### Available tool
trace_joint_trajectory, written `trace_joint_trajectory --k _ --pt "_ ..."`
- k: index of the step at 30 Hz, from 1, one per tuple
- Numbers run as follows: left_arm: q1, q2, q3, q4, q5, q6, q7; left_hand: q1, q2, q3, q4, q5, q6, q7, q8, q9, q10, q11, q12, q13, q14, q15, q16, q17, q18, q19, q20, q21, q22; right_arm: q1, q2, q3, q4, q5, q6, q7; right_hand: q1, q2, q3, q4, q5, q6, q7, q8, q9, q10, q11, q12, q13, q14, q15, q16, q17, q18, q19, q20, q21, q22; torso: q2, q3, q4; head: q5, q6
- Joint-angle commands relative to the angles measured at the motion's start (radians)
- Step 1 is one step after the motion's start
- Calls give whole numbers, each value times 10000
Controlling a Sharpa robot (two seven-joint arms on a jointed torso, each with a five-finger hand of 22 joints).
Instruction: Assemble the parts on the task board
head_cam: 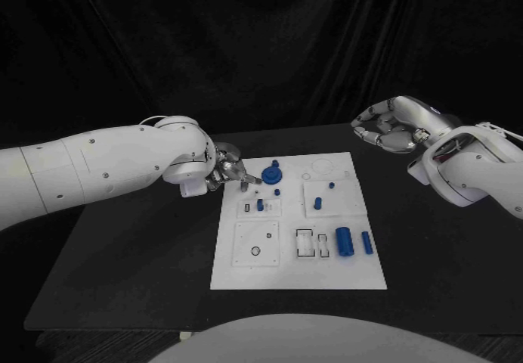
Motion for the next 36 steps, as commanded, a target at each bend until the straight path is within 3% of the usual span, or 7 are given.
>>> trace_joint_trajectory --k 1,6,10,15,21,26,36 --pt "47 179 6 -302 627 1181 260 239 60 55 -136 154 38 -61 25 18 761 25 48 2357 1037 38 27 2634 6 -1 22 68 1716 -20 1 9 12 -13 55 -177 59 -18 46 -25 54 -12 6 -51 -13 880 45 -46 2332 618 99 -61 638 134 -72 4 -49 1610 3 15 -2 -37 2" --pt "68 506 7 -957 664 1357 502 682 206 378 -393 700 -38 -87 -27 14 737 -2 23 2341 1037 17 27 2634 19 -51 4 23 1699 -22 31 9 -14 -13 77 -146 59 -18 46 -25 54 -12 6 -51 -13 880 45 -46 2332 618 99 -61 638 134 -72 4 -49 1610 -9 41 -15 -74 2" --pt "74 687 7 -1432 679 1113 1010 1079 167 809 -668 1853 7 -146 -18 28 865 -54 190 2462 1037 -20 27 2634 -21 65 -29 226 1757 -26 46 9 -11 -13 92 -99 68 -2 64 -34 58 -3 2 -46 -11 879 42 -48 2329 616 98 -69 627 136 -75 5 -61 1606 9 -8 15 -212 2" --pt "76 893 7 -1912 1183 1219 1023 867 76 794 -483 1859 110 -152 -6 14 936 -55 280 2526 1037 -20 27 2634 -46 132 -32 338 1787 -46 54 9 -12 -13 124 -70 68 -2 64 -34 58 -3 2 -46 -11 879 42 -48 2329 616 98 -69 627 136 -75 5 -61 1606 6 -20 4 -255 2" --pt "76 1070 7 -2085 1492 1869 386 528 -142 694 -201 1082 345 -117 -382 -364 913 -36 252 2506 1037 -11 27 2634 -49 129 -32 372 1785 -60 55 9 -8 -13 157 -60 68 -2 64 -34 58 -3 2 -46 -11 879 42 -48 2329 616 98 -69 627 136 -75 5 -61 1606 10 4 3 -205 2" --pt "76 1134 8 -2056 1372 2053 63 -112 -239 237 255 -156 966 -97 -1034 -1109 949 -21 294 2536 1037 5 27 2634 -61 177 -14 470 1803 -67 37 9 -12 -13 181 -64 77 10 80 -45 62 8 0 -41 -10 876 40 -50 2325 616 97 -71 627 137 -77 5 -71 1603 11 -21 14 -154 2" --pt "44 1376 7 -2173 437 2083 24 -721 -266 -410 295 -460 1806 -167 -1605 -1983 1047 -69 419 2626 1037 -38 27 2634 -109 353 -37 720 1872 -76 13 9 9 -13 213 -73 80 15 87 -50 62 21 -3 -34 -7 881 39 -47 2333 618 96 -68 633 138 -78 5 -76 1601 8 9 4 -90 2"
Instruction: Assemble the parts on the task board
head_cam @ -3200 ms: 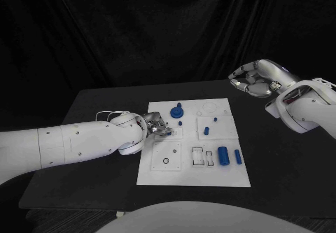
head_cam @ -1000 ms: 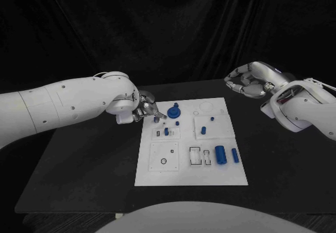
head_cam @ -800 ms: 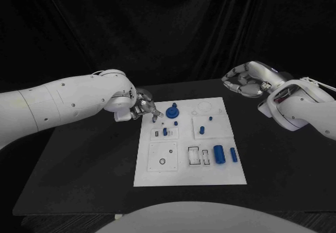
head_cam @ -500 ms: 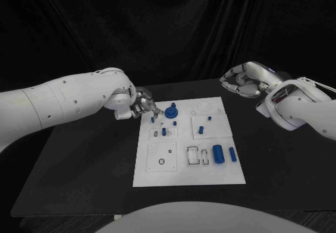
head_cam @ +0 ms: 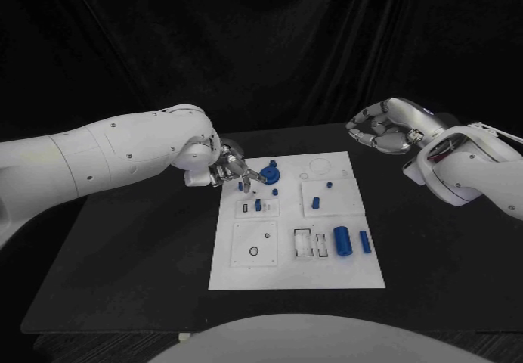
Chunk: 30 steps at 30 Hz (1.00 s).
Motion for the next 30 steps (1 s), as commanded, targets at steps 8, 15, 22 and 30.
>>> trace_joint_trajectory --k 8,15,22,30 --pt "-95 269 6 -46 -698 289 -191 6 49 -131 -85 3 493 -152 91 -18 1047 -140 34 2625 1038 -103 27 2634 -123 212 -77 198 1893 -28 -35 9 44 -13 103 -105 79 15 61 -25 61 29 -4 -30 -6 875 38 -50 2329 616 95 -33 625 140 -80 4 -45 1594 3 8 -1 17 3" --pt "-160 396 5 -131 -724 295 -248 303 147 -17 -266 125 424 -153 -33 -59 1047 -150 34 2625 1038 -124 27 2634 -117 195 -112 168 1880 -28 -23 9 48 -13 125 -108 79 15 61 -25 61 29 -4 -30 -6 875 38 -50 2329 616 95 -33 625 140 -80 4 -45 1594 7 1 -2 33 3" --pt "-296 508 5 -222 -731 414 -295 440 179 40 -365 258 459 -164 -50 -55 1047 -158 34 2625 1038 -130 27 2634 -118 195 -120 168 1880 -29 -11 9 38 -13 154 -122 79 15 61 -25 61 29 -4 -30 -6 875 38 -50 2329 616 95 -33 625 140 -80 4 -45 1594 8 7 -1 71 3" --pt "-415 589 5 -306 -732 459 -298 473 196 58 -388 296 428 -156 -73 -53 1047 -154 34 2625 1038 -128 27 2634 -107 156 -121 117 1864 -29 0 9 37 -13 175 -141 79 15 61 -25 61 29 -4 -30 -6 875 38 -50 2329 616 95 -33 625 140 -80 4 -45 1594 -2 15 -4 113 3"
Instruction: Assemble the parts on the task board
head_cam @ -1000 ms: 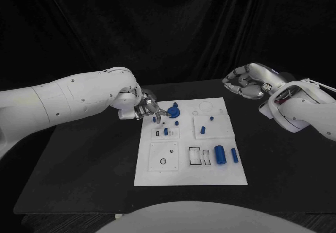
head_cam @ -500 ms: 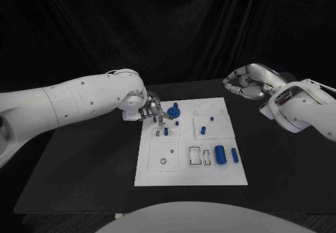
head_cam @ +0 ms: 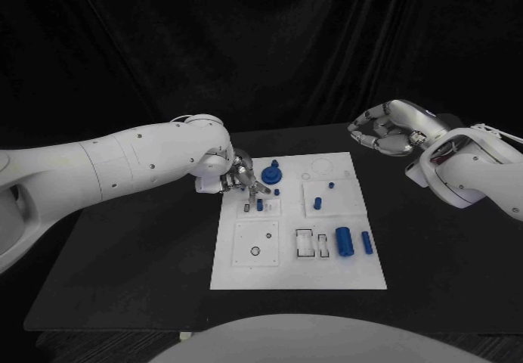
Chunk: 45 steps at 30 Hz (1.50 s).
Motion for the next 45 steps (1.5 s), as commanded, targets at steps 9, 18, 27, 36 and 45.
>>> trace_joint_trajectory --k 9,18,27,36,45 --pt "-69 78 8 -96 -58 206 -7 157 24 57 -119 176 -99 23 -134 0 1043 -59 35 2625 1040 -37 27 2634 -88 -107 -21 -134 1835 -24 1 9 19 -13 46 -140 79 15 61 -25 61 29 -4 -30 -6 876 38 -50 2332 617 95 -33 625 139 -80 4 -46 1597 1 -4 -2 85 -2" --pt "-125 172 8 -198 -58 404 -74 196 52 91 -172 244 -268 89 -274 -29 1002 -1 -19 2587 1040 12 27 2634 -46 -271 10 -332 1774 -24 -20 9 27 -13 46 -151 79 15 61 -25 61 29 -4 -30 -6 876 38 -50 2332 617 95 -33 625 139 -80 4 -46 1597 -7 6 4 107 -2" --pt "-219 267 8 -350 -58 336 28 213 89 133 -236 281 -579 247 -669 -238 830 140 -228 2444 1040 138 27 2634 -2 -493 112 -579 1704 -24 -46 9 42 -13 62 -172 71 15 73 -37 61 48 -8 -21 -3 872 33 -53 2325 617 90 -40 617 139 -77 3 -50 1596 -5 -2 0 97 -2" --pt "-271 351 8 -446 -58 236 123 243 104 158 -266 328 -601 264 -726 -280 805 157 -257 2424 1040 156 27 2634 5 -522 129 -611 1695 -24 -67 9 68 -13 56 -188 71 15 73 -37 61 48 -8 -21 -3 872 33 -53 2325 617 90 -40 617 139 -77 3 -50 1596 -4 -11 -1 120 -2" --pt "-280 377 8 -503 -58 50 240 287 139 215 -317 526 -597 287 -820 -355 798 185 -261 2422 1040 187 27 2634 12 -553 163 -637 1689 -24 -87 9 79 -13 69 -215 71 14 81 -46 64 41 -8 -26 -5 869 32 -56 2319 617 89 -45 611 143 -82 1 -69 1591 4 -12 -1 100 -2"
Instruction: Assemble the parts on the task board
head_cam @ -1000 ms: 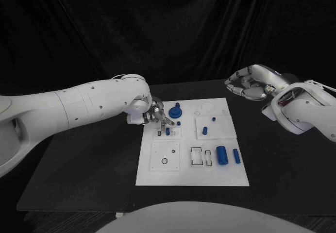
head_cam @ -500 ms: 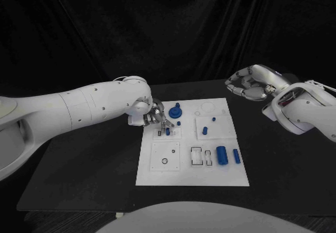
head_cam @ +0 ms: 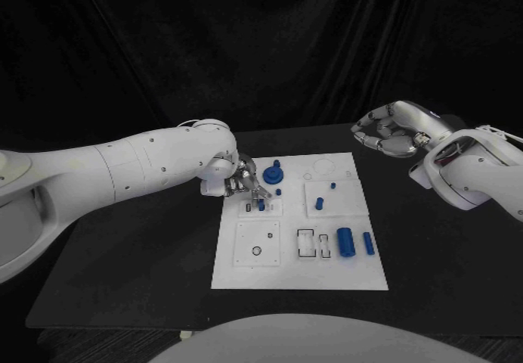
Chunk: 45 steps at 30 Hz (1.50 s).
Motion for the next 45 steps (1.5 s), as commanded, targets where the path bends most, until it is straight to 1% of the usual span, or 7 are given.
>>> trace_joint_trajectory --k 1,14,28,32,39,42,45 --pt "-20 33 7 -21 -23 -130 266 89 12 15 -65 107 -71 20 -56 -36 814 51 -21 2427 1072 78 27 2634 10 -43 26 -63 1691 -23 -11 9 20 -13 31 -202 71 14 40 -5 64 41 -8 -26 -6 869 32 -56 2318 617 89 -45 611 143 -82 2 -69 1585 0 5 -3 -1 2" --pt "-23 77 8 -82 -23 -94 231 302 -23 231 -333 792 -40 24 -235 -165 794 61 -38 2416 1072 97 27 2634 26 -84 68 -95 1681 -25 33 9 6 -13 49 -196 71 10 47 -14 67 30 -6 -33 -9 856 33 -64 2296 612 87 -62 583 151 -95 1 -111 1573 -6 9 -1 -11 2" --pt "-33 128 8 -132 -23 308 2 422 -85 329 -495 837 -44 19 -293 -201 754 60 -82 2387 1072 100 27 2634 38 -127 74 -144 1666 -25 27 9 9 -13 81 -225 71 10 47 -14 67 30 -6 -33 -9 856 33 -64 2296 612 87 -62 583 151 -95 1 -111 1573 -10 24 -2 3 2" --pt "-38 142 8 -132 -23 372 -32 439 -89 358 -526 790 -39 19 -304 -209 751 59 -86 2384 1072 100 27 2634 39 -131 74 -148 1665 -26 34 9 7 -13 90 -225 72 10 53 -22 70 30 -6 -34 -10 853 33 -66 2291 613 87 -65 580 154 -100 0 -130 1568 -8 17 -4 27 2" --pt "-56 158 8 -146 -23 549 -154 320 -128 393 -531 437 -1 44 -357 -253 744 79 -92 2380 1072 111 27 2634 41 -144 83 -159 1662 -27 29 9 6 -14 107 -230 72 10 53 -22 70 30 -6 -34 -10 853 33 -66 2291 613 87 -65 580 154 -100 0 -130 1568 -3 9 4 15 2" --pt "-62 164 8 -166 -23 568 -181 327 -117 409 -541 427 9 37 -357 -254 740 77 -96 2377 1072 113 27 2634 42 -147 84 -163 1661 -27 28 9 5 -14 117 -233 72 11 59 -27 72 34 -7 -33 -9 854 32 -66 2293 611 87 -71 570 156 -102 -1 -138 1565 -4 10 3 22 2" --pt "-67 172 8 -187 -23 545 -173 424 -106 544 -674 613 20 17 -388 -272 735 61 -102 2374 1072 106 27 2634 47 -158 81 -176 1657 -28 33 9 1 -14 131 -237 72 11 59 -27 72 34 -7 -33 -9 854 32 -66 2293 611 87 -71 570 156 -102 -1 -138 1565 -4 9 1 32 2"
